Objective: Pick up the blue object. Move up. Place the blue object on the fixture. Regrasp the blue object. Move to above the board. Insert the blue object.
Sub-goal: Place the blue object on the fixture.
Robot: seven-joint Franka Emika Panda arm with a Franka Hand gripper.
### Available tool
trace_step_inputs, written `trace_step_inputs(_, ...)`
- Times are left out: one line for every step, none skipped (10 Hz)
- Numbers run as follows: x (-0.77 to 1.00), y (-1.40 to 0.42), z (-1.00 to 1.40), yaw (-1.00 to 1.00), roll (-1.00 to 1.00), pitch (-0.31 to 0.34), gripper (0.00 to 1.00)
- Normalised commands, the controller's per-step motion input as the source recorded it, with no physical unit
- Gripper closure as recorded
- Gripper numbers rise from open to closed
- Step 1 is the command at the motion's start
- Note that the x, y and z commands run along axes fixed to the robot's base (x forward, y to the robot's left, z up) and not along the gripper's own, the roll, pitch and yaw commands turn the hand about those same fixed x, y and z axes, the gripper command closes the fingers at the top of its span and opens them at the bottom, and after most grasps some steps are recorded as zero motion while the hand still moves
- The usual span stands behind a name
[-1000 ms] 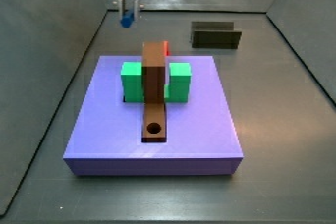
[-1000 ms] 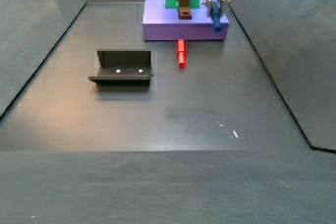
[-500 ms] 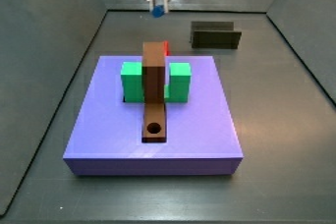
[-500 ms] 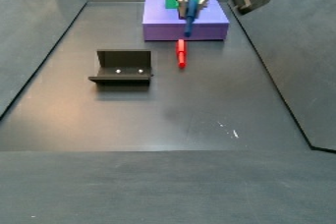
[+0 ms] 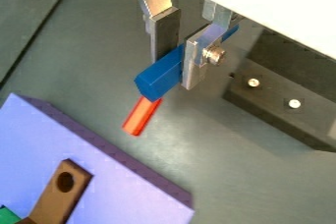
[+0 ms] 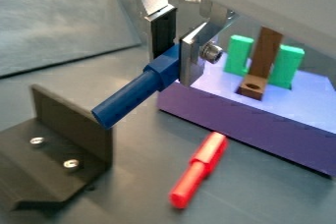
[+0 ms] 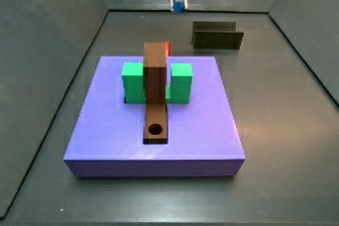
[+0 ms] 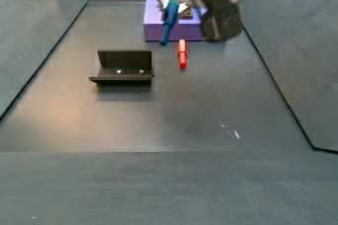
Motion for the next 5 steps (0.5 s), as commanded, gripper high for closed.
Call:
trace_step_inputs(0.87,0.48,-0.04,-0.02,-0.61,0.0,1.0)
trace_step_inputs(0.85,0.47,-0.04,0.0,-0.67,0.0,1.0)
trace_step_inputs(0.86,0.31,-0.06,0.0,-0.66,0.049,1.0)
trace_step_inputs(0.99,0.07,-0.06,0.0,-0.48,0.169,1.0)
trace_step_inputs(0.99,0.07,-0.03,0.0,-0.45,0.217,1.0)
